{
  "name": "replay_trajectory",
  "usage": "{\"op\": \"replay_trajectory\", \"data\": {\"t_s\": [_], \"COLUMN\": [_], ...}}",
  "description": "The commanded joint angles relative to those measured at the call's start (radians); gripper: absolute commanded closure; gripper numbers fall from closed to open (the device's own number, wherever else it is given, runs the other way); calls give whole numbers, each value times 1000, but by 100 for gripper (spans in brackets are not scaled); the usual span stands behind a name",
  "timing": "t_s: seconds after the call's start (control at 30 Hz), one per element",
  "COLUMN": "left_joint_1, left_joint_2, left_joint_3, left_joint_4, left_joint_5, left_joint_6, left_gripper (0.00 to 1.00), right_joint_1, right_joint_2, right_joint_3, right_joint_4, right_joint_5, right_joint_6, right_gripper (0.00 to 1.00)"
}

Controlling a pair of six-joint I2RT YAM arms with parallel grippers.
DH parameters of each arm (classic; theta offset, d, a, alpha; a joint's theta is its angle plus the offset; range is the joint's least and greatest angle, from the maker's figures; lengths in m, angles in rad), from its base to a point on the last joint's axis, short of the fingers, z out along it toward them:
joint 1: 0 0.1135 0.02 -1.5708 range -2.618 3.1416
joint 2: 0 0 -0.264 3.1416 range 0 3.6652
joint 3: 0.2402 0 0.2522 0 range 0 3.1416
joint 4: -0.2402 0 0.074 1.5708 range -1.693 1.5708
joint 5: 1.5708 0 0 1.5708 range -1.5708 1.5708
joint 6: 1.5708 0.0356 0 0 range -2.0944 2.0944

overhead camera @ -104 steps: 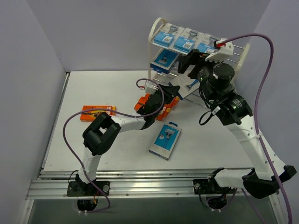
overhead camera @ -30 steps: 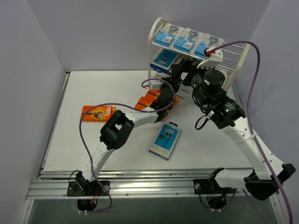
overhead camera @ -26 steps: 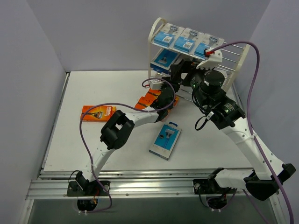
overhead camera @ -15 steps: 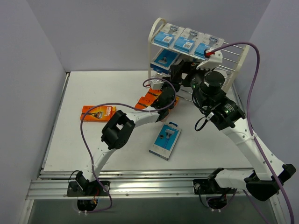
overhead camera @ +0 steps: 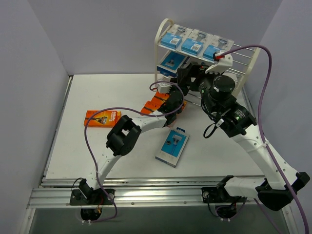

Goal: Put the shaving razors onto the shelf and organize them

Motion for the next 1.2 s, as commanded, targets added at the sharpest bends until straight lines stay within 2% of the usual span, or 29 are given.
{"op": "replay_trajectory", "data": {"t_s": [0.0,0.13,0.2,0.33,0.37,0.83,0.93,1.17], "left_joint_1": [-5,-5,-5,-5,-5,-1,-2,7], "left_joint_2": [2,-6,-12,-32,-32,-76,-115,-259], "left_joint_3": [59,47,29,4,1,-108,-166,-404], "left_joint_4": [20,23,29,31,29,69,127,336], "left_joint_5": [-6,8,12,34,38,58,66,80], "left_joint_6": [6,12,15,47,56,44,108,230], "left_gripper": [25,24,18,16,6,6,6,6], "right_joint_1": [5,5,5,5,5,5,3,-11], "right_joint_2": [-30,-32,-33,-38,-39,-56,-64,-78], "right_joint_3": [-8,-9,-11,-17,-13,-29,-37,-37], "right_joint_4": [58,60,60,63,61,64,66,48], "right_joint_5": [28,30,30,39,39,50,65,114], "right_joint_6": [-13,-13,-15,-23,-23,-27,-33,-70], "right_gripper": [13,13,13,12,12,12,12,12]}}
